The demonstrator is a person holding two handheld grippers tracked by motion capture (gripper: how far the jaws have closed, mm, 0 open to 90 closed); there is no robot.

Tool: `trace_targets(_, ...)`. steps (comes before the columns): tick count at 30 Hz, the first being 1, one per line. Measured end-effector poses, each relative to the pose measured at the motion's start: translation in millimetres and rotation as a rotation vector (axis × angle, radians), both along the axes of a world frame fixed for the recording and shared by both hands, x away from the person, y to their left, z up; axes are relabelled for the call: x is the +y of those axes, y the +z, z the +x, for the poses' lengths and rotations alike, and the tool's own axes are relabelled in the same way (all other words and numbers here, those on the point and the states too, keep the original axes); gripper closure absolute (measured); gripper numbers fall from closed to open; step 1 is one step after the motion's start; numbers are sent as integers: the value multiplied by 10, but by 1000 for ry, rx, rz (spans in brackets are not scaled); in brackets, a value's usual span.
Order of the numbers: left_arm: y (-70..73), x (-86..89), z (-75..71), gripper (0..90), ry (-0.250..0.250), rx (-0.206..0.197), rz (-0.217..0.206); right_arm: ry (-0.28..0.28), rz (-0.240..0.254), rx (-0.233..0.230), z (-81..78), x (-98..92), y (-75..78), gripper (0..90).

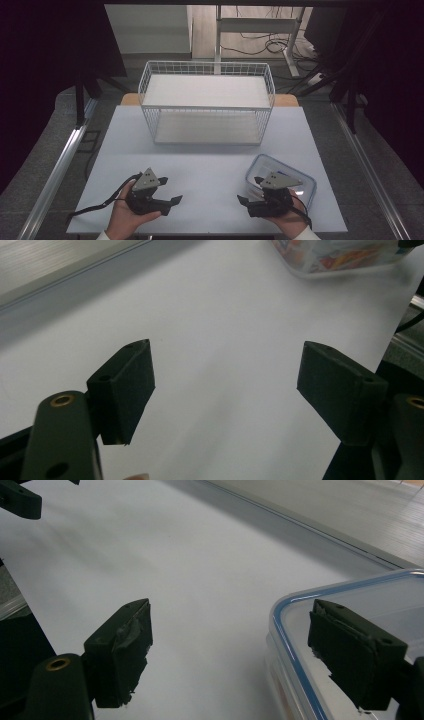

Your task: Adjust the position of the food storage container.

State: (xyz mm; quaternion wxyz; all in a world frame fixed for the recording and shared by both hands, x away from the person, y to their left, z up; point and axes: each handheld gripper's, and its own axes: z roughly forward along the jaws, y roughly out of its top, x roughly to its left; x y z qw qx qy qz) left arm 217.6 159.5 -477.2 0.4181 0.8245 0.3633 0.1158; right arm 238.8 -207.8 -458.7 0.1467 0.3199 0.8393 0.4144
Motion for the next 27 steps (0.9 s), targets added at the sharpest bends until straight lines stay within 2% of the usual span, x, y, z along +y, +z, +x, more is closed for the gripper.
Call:
trace_targets(3,4,6,-17,226,5,-8,7,6,12,19,11,18,5,182)
trace_targets(6,10,6,-21,226,9,-4,-1,0,8,16,21,10,17,188)
trace_targets(8,8,7,-26,225,14,-7,8,-20,4,12,37,-12,54,196)
trace_targets(11,15,7,-32,226,20,-6,1,-56,25,41,105,-95,167,204)
trace_targets(13,19,13,-27,226,22,-11,4,-66,23,43,129,-114,192,212)
trace_targets(14,19,18,-19,226,23,-13,8,-75,16,42,160,-133,216,215)
trace_targets(16,19,27,11,226,26,-19,13,-97,-27,36,271,-174,286,220)
trace_targets(17,19,27,11,226,26,-19,13,-97,-27,36,271,-174,286,220)
trace_targets(18,15,27,19,227,25,-18,17,-115,-42,35,356,-195,337,231)
trace_targets(25,-3,12,17,226,22,-15,23,-144,-47,26,566,-257,525,301)
trace_targets(27,13,26,7,226,28,-22,15,-165,-76,41,702,-332,543,340)
